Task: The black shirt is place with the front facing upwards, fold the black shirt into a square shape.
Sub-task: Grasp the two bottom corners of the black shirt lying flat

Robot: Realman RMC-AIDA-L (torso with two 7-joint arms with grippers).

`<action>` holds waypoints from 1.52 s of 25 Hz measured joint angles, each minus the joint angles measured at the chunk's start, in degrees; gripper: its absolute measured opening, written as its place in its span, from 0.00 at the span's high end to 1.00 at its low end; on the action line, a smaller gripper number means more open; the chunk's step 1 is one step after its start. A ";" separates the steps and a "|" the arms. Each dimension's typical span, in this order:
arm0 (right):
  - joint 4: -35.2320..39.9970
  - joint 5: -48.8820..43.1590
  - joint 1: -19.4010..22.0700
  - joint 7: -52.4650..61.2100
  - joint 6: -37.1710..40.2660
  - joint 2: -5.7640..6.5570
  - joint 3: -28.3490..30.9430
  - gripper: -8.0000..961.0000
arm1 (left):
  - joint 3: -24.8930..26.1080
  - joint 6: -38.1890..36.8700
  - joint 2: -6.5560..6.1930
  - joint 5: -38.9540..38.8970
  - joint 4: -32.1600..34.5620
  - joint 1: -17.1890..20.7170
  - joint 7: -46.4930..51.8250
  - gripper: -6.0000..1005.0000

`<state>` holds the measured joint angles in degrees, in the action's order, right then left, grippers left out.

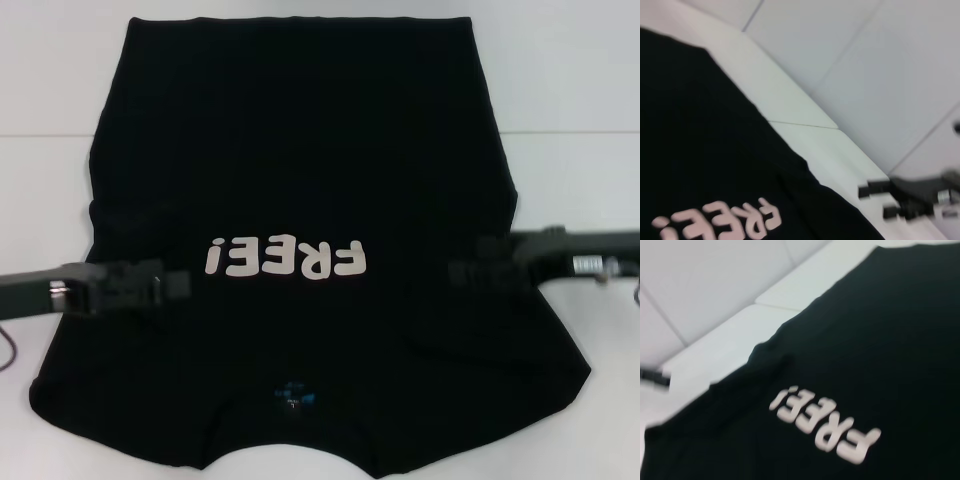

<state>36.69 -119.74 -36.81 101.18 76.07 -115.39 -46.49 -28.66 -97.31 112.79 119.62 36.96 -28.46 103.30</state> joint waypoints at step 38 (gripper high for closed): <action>-11.55 8.50 6.74 -40.99 1.24 -4.47 2.98 0.15 | -2.67 5.47 -4.96 31.99 5.92 -2.44 38.27 0.09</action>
<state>25.13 -111.24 -30.07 60.19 77.31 -119.86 -43.51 -31.33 -91.84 107.83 151.60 42.89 -30.90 141.57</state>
